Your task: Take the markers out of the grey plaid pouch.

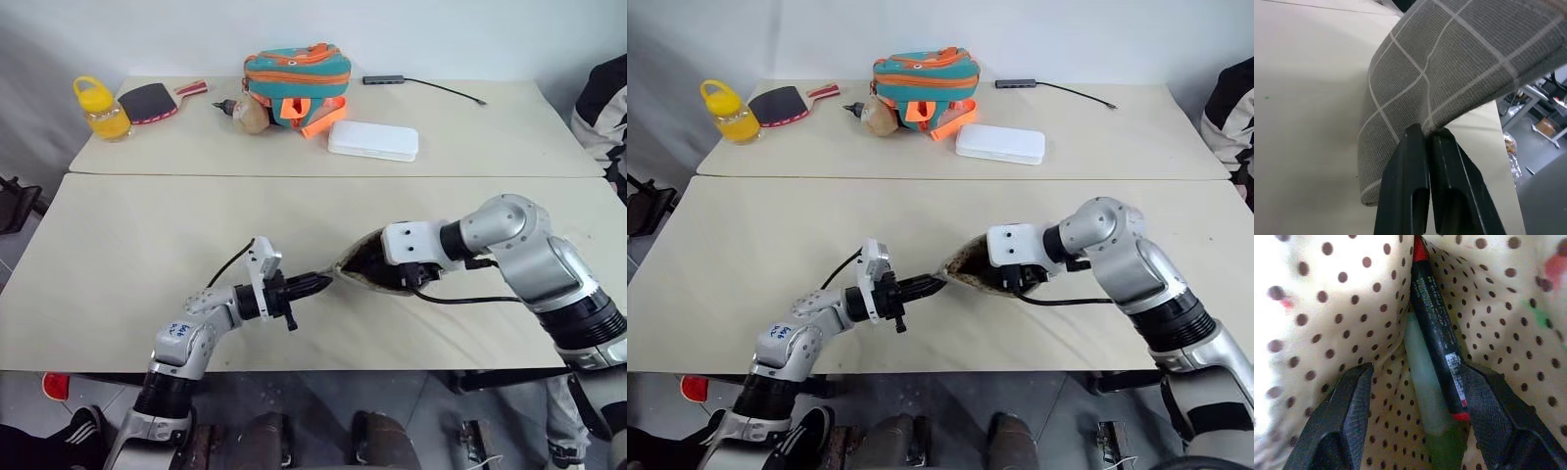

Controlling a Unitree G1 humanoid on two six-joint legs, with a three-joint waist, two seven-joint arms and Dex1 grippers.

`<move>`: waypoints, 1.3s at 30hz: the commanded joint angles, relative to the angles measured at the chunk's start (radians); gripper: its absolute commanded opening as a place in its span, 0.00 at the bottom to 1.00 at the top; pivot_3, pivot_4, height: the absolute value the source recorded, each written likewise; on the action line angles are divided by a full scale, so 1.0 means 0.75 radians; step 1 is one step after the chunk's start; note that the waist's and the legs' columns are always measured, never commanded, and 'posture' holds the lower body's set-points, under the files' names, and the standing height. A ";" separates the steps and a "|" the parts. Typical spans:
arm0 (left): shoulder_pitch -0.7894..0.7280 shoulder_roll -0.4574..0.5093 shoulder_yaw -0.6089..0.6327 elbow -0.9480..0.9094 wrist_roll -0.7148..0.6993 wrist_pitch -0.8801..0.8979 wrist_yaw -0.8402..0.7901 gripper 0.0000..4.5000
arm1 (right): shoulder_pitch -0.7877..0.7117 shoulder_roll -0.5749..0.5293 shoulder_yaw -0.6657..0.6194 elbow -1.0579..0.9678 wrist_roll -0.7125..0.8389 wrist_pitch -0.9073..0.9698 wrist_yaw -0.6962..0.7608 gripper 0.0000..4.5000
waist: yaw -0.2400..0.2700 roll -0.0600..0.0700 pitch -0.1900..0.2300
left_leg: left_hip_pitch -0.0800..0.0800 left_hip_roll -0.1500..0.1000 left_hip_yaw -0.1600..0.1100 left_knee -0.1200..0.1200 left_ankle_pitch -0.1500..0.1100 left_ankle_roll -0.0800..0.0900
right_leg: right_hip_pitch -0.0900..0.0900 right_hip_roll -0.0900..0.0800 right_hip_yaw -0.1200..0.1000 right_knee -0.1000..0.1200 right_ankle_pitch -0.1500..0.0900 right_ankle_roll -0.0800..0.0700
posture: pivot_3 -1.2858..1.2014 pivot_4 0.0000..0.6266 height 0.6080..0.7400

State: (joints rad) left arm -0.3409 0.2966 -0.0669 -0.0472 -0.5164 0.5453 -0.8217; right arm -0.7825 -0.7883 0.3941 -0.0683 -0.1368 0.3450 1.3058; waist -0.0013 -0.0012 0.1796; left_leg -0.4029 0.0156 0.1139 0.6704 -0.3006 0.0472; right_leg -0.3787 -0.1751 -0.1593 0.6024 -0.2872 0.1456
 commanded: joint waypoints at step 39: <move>-0.036 -0.024 0.074 0.083 0.077 -0.236 0.043 0.00 | 0.068 -0.055 -0.303 -0.132 0.207 0.014 -0.096 0.13 | 0.001 0.000 0.000 | 0.000 0.000 0.000 -0.001 0.000 0.000 | 0.001 0.000 0.000 -0.002 0.000 0.000 | 0.52 0.24 1.00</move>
State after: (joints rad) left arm -0.3556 0.2812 -0.0162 0.0212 -0.4622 0.3939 -0.7856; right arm -0.7312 -0.8223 0.2121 -0.1296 -0.0132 0.3517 1.2455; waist -0.0004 -0.0012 0.1796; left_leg -0.4031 0.0158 0.1137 0.6697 -0.3006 0.0469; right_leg -0.3782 -0.1747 -0.1596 0.6008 -0.2871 0.1456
